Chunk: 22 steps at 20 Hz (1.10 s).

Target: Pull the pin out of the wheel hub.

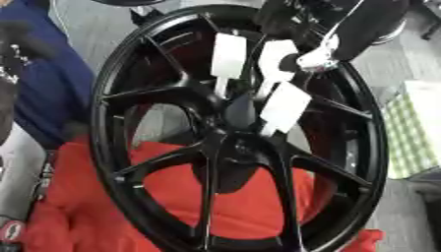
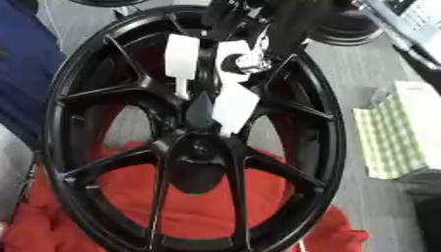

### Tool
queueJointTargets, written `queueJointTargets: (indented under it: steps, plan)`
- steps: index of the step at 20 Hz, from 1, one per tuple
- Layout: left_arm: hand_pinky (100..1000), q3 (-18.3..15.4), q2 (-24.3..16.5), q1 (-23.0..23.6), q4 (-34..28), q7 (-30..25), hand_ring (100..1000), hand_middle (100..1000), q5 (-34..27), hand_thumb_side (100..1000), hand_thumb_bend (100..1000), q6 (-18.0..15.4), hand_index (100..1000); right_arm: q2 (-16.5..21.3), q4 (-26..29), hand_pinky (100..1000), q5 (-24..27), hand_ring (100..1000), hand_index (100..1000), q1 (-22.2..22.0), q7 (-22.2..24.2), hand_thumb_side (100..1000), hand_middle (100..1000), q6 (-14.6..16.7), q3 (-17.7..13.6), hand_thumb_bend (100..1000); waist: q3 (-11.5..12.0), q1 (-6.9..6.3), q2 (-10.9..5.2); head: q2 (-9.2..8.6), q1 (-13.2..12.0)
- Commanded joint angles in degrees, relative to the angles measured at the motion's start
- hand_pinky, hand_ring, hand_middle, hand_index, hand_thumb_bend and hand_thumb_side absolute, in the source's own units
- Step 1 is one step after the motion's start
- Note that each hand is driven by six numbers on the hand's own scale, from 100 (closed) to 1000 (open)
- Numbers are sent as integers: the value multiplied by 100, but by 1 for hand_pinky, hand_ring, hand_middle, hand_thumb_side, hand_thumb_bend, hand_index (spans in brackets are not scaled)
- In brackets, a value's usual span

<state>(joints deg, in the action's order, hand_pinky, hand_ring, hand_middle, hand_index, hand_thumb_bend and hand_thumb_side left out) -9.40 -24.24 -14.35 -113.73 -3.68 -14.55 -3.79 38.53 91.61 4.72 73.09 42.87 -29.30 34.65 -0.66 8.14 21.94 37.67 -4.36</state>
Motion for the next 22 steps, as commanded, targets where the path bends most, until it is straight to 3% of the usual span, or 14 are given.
queueJointTargets:
  steps: [1,16,22]
  plan:
    - [847,-18,-96,-61,-86,-15,606,536,21,655,100,-6,734,60,-27,768,64,891,857,102,331,100,792,-340,-7,330,15,-32,-92,0,-4]
    - [848,-13,-89,-61,-86,-84,606,535,49,659,100,-17,735,58,-243,804,-472,908,862,56,427,100,797,-286,-46,307,56,-40,-14,-9,12]
    - [847,-10,-92,-69,-86,-122,606,535,52,659,100,-24,735,51,-164,832,-734,918,865,89,552,100,797,-255,-137,354,41,-56,12,-16,-1]
